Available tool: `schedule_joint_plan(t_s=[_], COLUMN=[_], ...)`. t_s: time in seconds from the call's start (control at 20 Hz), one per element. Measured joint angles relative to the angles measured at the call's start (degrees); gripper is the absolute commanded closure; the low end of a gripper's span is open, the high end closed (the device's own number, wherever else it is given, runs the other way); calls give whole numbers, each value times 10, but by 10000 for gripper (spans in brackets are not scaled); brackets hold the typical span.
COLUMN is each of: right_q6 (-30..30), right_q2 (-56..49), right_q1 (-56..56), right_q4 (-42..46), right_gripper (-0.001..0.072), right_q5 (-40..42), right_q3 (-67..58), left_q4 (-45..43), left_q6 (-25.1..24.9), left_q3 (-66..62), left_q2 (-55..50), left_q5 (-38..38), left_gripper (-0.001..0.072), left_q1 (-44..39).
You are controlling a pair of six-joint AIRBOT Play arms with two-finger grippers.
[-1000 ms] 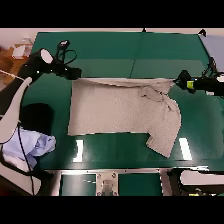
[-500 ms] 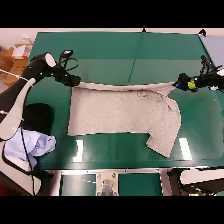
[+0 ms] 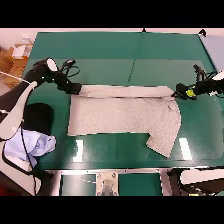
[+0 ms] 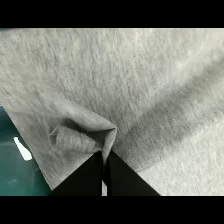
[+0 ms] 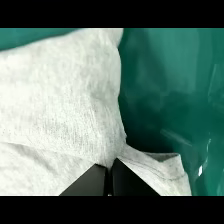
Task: Fold the shirts.
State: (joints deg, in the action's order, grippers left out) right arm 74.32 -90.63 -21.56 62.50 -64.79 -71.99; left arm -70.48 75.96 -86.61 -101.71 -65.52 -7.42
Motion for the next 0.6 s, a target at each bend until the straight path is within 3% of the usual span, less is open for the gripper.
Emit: schedule_joint_plan(t_s=[0.45,0.5,0.55,0.6], right_q6=[0,0,0,0], right_q2=[-1,-1,-1,-1], right_q1=[11,12,14,14], right_q4=[11,11,12,12], right_gripper=[697,684,561,479], right_q5=[5,4,4,1], right_q3=[13,14,13,13], left_q4=[3,3,4,4], left_q6=[5,5,5,5], left_q3=[21,21,21,19], left_q2=[0,0,0,0], left_q5=[1,1,0,-7], left_gripper=[684,537,162,96], left_q1=[0,0,0,0])
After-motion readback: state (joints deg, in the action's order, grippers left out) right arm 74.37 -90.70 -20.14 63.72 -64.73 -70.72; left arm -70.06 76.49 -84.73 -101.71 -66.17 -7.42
